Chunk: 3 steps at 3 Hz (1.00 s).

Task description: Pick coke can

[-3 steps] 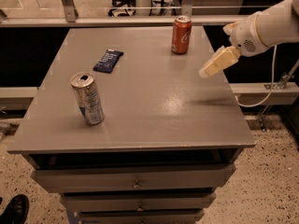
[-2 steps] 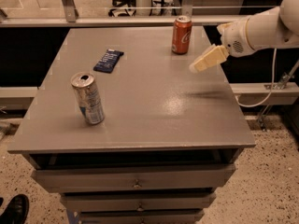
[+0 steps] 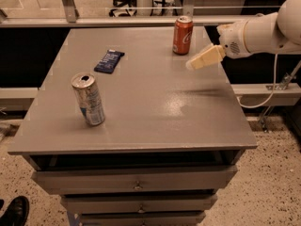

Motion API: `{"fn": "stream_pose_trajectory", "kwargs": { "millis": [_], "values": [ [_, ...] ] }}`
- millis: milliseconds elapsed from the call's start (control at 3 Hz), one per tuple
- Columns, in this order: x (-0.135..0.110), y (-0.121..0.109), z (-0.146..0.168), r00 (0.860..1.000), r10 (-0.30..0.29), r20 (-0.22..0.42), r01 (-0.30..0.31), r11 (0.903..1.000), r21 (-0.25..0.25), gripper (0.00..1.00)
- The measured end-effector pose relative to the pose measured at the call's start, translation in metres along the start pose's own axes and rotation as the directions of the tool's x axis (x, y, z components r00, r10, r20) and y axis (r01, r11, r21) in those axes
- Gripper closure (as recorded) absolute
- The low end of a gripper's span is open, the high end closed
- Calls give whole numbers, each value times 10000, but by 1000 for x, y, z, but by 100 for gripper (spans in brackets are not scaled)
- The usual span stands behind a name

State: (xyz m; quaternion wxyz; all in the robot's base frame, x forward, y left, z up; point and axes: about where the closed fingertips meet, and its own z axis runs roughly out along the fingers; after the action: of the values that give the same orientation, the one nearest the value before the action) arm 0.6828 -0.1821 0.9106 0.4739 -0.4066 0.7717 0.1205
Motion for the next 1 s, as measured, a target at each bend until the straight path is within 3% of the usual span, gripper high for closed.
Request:
{"fn": "stream_pose_trajectory", "kwargs": {
  "millis": [333,667,1000],
  "values": [
    [-7,-23,16,9945,610,853,-652,9967,479,0],
    [-23,-56,41,9774,981,1875,-1148,9901,802,0],
    [-40,-67,63,9668,1009,2349,-1185,9910,620,0]
  ]
}}
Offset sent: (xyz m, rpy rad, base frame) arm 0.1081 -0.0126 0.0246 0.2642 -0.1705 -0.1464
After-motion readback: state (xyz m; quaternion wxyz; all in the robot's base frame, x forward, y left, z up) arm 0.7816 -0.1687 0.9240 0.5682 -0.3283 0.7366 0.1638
